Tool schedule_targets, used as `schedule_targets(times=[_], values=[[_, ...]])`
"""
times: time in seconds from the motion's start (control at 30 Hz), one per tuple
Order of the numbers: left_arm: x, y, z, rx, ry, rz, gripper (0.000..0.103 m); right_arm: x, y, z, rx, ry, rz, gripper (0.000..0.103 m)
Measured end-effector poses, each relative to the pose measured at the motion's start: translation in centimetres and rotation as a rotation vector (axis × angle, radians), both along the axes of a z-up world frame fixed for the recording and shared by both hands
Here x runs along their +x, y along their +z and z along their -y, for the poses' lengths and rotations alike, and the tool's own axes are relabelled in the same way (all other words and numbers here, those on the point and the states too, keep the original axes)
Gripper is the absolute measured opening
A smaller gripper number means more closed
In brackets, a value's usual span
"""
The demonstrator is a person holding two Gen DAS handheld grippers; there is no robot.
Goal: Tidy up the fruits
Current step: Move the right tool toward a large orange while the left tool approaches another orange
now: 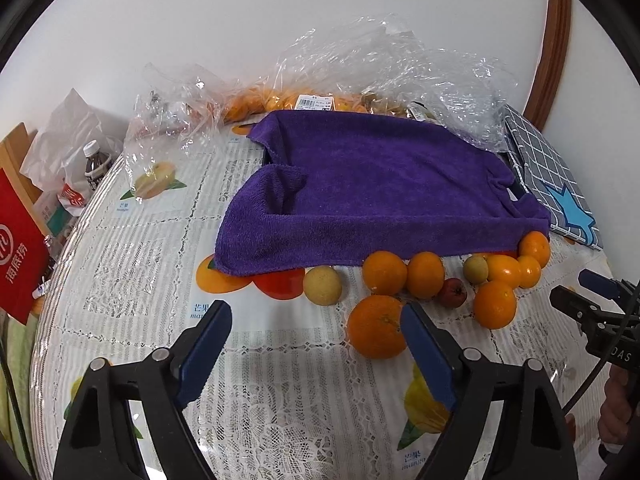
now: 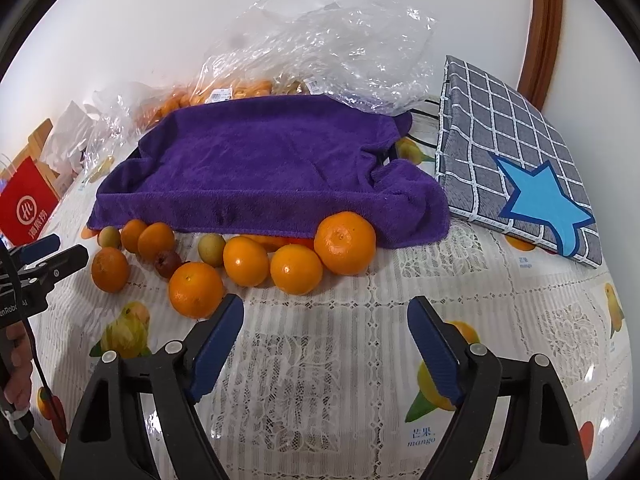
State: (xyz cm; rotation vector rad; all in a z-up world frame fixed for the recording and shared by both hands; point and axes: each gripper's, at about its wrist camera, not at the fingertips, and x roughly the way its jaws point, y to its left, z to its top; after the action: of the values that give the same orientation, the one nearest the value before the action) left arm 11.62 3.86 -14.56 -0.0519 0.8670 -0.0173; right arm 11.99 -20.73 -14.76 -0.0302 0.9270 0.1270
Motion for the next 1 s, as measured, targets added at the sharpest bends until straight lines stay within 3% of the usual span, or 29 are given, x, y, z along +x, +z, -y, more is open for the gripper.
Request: schedule_targets(times=[0.3, 0.47, 0.8, 1.0], values=[[0.4, -0.5, -0.5, -0.033, 0.006, -0.028, 0.07, -0.1, -0.1, -0.1, -0.011, 0.002, 0.026, 0.083], [0.5, -0.7, -0.4, -0.051, -0.003, -0.044, 0.058, -0.3, 0.2, 0.2, -0.018, -0.009, 0.056, 0.083], [0.0, -0.1, -0.8, -0.067, -0.006, -0.007, 0.057, -0.3, 0.6, 0.6, 0.011, -0.024, 0.072, 0.083], [-0.3, -0.1, -2.2, -0.084, 0.005, -0.001, 0.056, -0.1, 0.6, 0.7, 0.036, -0.018, 0.052, 0.073]])
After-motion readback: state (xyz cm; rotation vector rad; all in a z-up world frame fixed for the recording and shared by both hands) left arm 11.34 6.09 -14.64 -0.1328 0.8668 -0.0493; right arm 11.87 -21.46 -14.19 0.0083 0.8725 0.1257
